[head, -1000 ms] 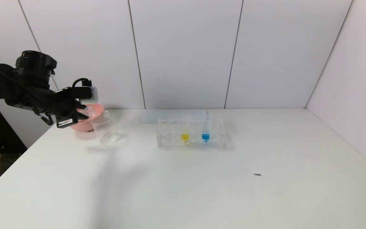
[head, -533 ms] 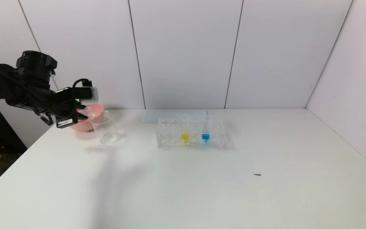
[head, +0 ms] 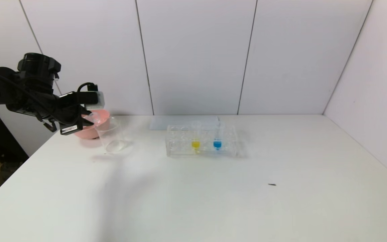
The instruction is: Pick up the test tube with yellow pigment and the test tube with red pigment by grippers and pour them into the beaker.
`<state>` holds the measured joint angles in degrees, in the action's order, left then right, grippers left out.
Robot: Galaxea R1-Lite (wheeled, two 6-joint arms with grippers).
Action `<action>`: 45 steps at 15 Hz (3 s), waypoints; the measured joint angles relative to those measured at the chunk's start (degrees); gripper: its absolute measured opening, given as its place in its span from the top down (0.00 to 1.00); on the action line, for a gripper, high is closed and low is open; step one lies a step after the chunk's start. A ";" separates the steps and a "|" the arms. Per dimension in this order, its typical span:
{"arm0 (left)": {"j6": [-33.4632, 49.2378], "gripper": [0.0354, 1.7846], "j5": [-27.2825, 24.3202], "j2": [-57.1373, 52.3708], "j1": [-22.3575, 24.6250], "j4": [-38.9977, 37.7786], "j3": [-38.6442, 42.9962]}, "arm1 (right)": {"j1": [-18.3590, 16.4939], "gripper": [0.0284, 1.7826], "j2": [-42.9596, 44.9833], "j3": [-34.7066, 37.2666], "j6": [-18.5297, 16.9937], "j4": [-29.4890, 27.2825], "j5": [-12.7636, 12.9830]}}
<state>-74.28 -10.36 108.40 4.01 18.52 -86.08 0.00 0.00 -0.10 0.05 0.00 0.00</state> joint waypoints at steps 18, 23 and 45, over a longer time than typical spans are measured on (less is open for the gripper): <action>-0.11 0.77 0.00 0.15 0.00 0.17 -0.66 | 0.00 0.05 0.00 0.00 0.00 0.00 0.00; -0.30 0.77 0.06 0.45 0.01 0.37 -1.18 | 0.00 0.05 0.00 0.00 0.00 0.00 0.00; -4.06 0.77 4.72 3.25 -1.82 7.91 -8.48 | 0.00 0.05 0.00 0.00 0.00 0.00 0.00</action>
<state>-78.34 -5.64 111.65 2.19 26.43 -94.56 0.00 0.00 -0.10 0.05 0.00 0.00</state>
